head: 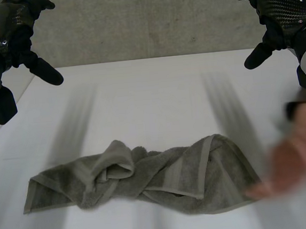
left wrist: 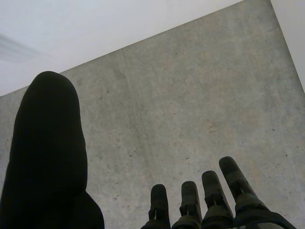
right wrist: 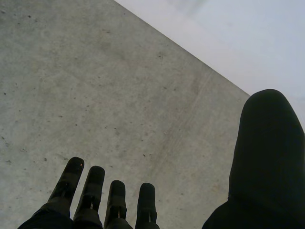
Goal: Fold the towel.
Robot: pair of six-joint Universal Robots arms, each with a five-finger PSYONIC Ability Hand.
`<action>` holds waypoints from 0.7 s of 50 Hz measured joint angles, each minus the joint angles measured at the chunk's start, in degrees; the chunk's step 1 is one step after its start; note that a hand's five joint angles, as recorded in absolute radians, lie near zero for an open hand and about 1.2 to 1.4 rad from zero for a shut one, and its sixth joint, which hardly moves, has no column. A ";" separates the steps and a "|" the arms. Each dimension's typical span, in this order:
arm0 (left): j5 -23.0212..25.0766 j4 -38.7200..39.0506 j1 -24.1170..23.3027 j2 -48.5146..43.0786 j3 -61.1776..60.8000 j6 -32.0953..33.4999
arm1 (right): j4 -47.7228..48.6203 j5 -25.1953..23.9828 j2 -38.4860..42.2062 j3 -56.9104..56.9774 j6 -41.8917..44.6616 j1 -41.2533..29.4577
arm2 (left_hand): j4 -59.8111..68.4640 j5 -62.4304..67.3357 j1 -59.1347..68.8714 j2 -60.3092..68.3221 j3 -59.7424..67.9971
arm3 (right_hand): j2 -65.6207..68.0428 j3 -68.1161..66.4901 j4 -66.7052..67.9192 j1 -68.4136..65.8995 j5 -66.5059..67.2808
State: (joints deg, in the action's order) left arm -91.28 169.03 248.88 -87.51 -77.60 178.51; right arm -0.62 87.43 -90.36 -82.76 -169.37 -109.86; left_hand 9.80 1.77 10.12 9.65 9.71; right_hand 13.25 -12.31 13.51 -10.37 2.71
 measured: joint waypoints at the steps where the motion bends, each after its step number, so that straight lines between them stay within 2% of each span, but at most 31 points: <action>1: 0.00 0.00 0.00 0.00 0.00 0.00 | 0.00 0.00 0.00 0.00 0.00 0.00 | 0.00 0.00 0.00 0.00 0.00 | 0.00 0.00 0.00 0.00 0.00; 13: 0.12 0.80 -0.25 -0.48 -0.62 0.17 | 0.13 -1.84 0.62 -0.17 0.42 -0.09 | 0.16 0.00 0.03 0.18 0.17 | 0.00 0.00 0.00 0.00 0.00; 20: 0.16 2.19 -0.22 -2.43 -1.10 1.93 | -2.15 -5.61 4.85 0.63 4.86 -1.15 | 2.80 0.56 2.68 3.06 3.03 | 0.00 0.00 0.00 0.00 0.00; 25: 0.34 2.30 0.16 -5.38 -3.50 5.51 | -8.04 -6.86 11.69 2.12 10.63 -4.68 | 5.91 3.99 5.62 6.10 6.05 | 0.00 0.00 0.00 0.00 0.00; 35: 0.48 4.39 0.19 -11.24 -13.79 10.57 | -14.99 -7.84 24.25 3.23 11.94 -11.20 | 4.42 2.40 4.26 4.48 4.53 | 0.00 0.00 0.00 -0.01 0.00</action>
State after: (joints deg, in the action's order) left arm -90.81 173.42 249.07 -98.75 -91.39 189.07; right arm -15.61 79.59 -66.12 -79.53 -157.43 -121.06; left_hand 14.22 4.17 14.38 14.13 14.25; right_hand 13.26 -12.31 13.51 -10.38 2.70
